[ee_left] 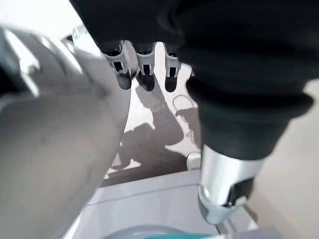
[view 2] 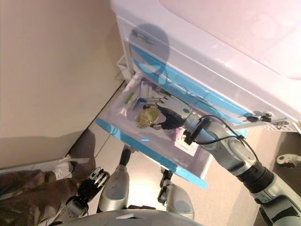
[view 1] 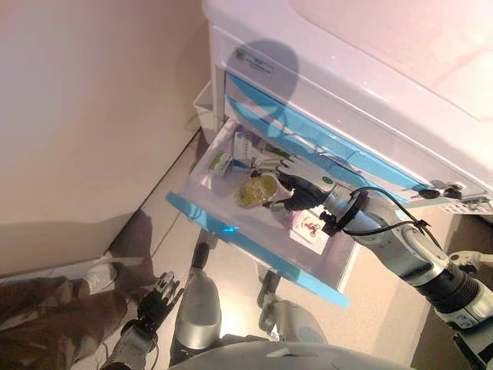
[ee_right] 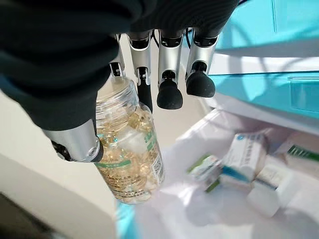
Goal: Open the drawer and pick up the medicine
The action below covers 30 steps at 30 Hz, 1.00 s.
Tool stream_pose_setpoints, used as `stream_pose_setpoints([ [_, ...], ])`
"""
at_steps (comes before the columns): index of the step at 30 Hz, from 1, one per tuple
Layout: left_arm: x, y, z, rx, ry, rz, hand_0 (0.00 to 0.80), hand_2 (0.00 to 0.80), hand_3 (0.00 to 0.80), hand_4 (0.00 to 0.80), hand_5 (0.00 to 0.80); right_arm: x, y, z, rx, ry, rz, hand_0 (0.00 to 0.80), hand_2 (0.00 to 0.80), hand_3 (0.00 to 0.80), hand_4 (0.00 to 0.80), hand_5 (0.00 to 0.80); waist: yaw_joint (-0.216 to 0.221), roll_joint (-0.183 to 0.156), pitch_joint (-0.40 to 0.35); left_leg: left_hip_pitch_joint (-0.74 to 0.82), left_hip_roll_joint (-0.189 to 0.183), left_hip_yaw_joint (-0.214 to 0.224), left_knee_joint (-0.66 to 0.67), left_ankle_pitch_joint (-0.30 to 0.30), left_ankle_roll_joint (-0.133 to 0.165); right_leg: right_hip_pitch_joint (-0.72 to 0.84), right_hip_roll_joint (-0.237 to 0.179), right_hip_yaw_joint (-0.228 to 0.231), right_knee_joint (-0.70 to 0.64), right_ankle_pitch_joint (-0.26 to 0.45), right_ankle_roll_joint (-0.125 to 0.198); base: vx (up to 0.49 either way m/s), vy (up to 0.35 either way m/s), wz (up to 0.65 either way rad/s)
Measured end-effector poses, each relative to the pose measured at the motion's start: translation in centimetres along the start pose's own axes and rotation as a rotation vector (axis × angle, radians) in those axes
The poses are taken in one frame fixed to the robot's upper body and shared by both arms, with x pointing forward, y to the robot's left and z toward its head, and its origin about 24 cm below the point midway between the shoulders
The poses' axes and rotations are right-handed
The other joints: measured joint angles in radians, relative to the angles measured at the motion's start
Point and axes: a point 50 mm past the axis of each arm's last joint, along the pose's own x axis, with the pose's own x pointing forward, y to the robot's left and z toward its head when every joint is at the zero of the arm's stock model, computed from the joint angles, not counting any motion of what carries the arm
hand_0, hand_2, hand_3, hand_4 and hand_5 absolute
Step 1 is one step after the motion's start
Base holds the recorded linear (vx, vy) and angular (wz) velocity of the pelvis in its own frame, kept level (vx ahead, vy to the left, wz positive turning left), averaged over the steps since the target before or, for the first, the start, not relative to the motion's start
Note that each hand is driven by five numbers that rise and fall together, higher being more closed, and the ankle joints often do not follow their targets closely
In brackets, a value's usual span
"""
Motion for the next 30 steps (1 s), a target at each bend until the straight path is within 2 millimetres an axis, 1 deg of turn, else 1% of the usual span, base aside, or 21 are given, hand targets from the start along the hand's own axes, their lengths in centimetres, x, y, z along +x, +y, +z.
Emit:
stream_pose_setpoints([
  [2, 0.0, -0.1, -0.1, -0.003, -0.002, 0.01, 0.0, 0.0, 0.0, 0.0, 0.0, -0.2, -0.7, 0.9, 0.057, -0.051, 0.029, 0.8, 0.8, 0.8, 0.8, 0.8, -0.016, 0.001, -0.013, 0.005, -0.001, 0.01, -0.002, 0.0, 0.001, -0.002, -0.003, 0.009, 0.004, 0.001, 0.001, 0.051, 0.031, -0.14],
  [4, -0.2, 0.1, -0.4, -0.007, 0.002, 0.018, 0.0, 0.0, 0.0, 0.0, 0.0, -0.4, -1.2, 1.3, 0.094, -0.08, 0.042, 0.8, 0.8, 0.8, 0.8, 0.8, -0.033, 0.001, -0.032, 0.01, -0.001, 0.013, -0.008, 0.001, 0.003, -0.002, -0.004, 0.013, 0.005, 0.001, 0.001, 0.051, 0.024, -0.07],
  [6, -0.4, 0.4, -0.9, -0.016, 0.008, 0.038, 0.0, 0.0, 0.0, 0.0, 0.0, -0.7, -1.7, 1.7, 0.136, -0.105, 0.047, 0.8, 0.8, 0.8, 0.8, 0.8, -0.036, 0.004, -0.059, 0.022, -0.001, 0.027, -0.017, 0.002, 0.005, -0.003, -0.004, 0.027, 0.005, 0.001, 0.002, 0.076, 0.031, -0.16],
  [11, -1.0, 0.9, -2.4, -0.044, 0.022, 0.068, 0.0, 0.0, 0.0, 0.0, 0.0, -1.4, -3.3, 2.8, 0.238, -0.19, 0.05, 0.8, 0.8, 0.8, 0.8, 0.8, -0.058, 0.024, -0.117, 0.049, -0.001, 0.049, -0.036, 0.003, 0.007, 0.003, -0.007, 0.04, 0.005, 0.001, 0.004, 0.083, 0.036, -0.12],
  [14, -1.3, 1.1, -3.3, -0.069, 0.035, 0.089, 0.0, 0.0, 0.0, 0.0, 0.0, -1.7, -3.9, 3.0, 0.291, -0.22, 0.063, 0.8, 0.8, 0.8, 0.8, 0.8, -0.064, 0.041, -0.148, 0.071, -0.001, 0.062, -0.049, 0.004, 0.009, 0.01, -0.006, 0.058, 0.005, 0.001, 0.005, 0.081, 0.029, -0.12],
  [15, -1.4, 1.1, -3.5, -0.07, 0.038, 0.091, 0.0, 0.0, 0.0, 0.0, 0.0, -1.8, -4.1, 3.0, 0.299, -0.226, 0.057, 0.8, 0.8, 0.8, 0.8, 0.8, -0.072, 0.045, -0.153, 0.075, -0.002, 0.061, -0.05, 0.004, 0.009, 0.016, -0.006, 0.058, 0.003, 0.001, 0.006, 0.062, 0.018, -0.04],
  [17, -1.6, 1.4, -3.8, -0.072, 0.045, 0.104, 0.0, 0.0, 0.0, 0.0, 0.0, -2.0, -4.7, 3.0, 0.303, -0.228, 0.042, 0.8, 0.8, 0.8, 0.8, 0.8, -0.085, 0.051, -0.168, 0.079, -0.001, 0.064, -0.051, 0.004, 0.009, 0.017, -0.006, 0.06, 0.0, 0.001, 0.006, 0.061, 0.011, -0.03],
  [24, -2.5, 2.8, -4.8, -0.092, 0.068, 0.147, 0.0, 0.0, 0.0, 0.0, 0.0, -2.4, -6.8, 2.2, 0.341, -0.172, -0.057, 0.8, 0.8, 0.8, 0.8, 0.8, -0.106, 0.057, -0.216, 0.111, 0.001, 0.084, -0.07, 0.006, 0.01, 0.033, -0.005, 0.072, -0.008, 0.002, 0.008, 0.053, 0.006, -0.08],
  [27, -2.7, 3.1, -4.9, -0.1, 0.071, 0.155, 0.0, 0.0, 0.0, 0.0, 0.0, -2.2, -7.7, 1.8, 0.36, -0.142, -0.106, 0.8, 0.8, 0.8, 0.8, 0.8, -0.11, 0.056, -0.222, 0.117, 0.001, 0.085, -0.07, 0.006, 0.01, 0.037, -0.005, 0.074, -0.008, 0.002, 0.008, 0.052, 0.008, -0.02],
  [30, -3.0, 3.7, -5.0, -0.114, 0.072, 0.182, 0.0, 0.0, 0.0, 0.0, 0.0, -1.7, -9.2, 0.9, 0.379, -0.092, -0.189, 0.8, 0.8, 0.8, 0.8, 0.8, -0.111, 0.055, -0.223, 0.137, 0.001, 0.085, -0.076, 0.006, 0.01, 0.053, -0.005, 0.08, -0.01, 0.003, 0.009, 0.052, 0.005, -0.05],
])
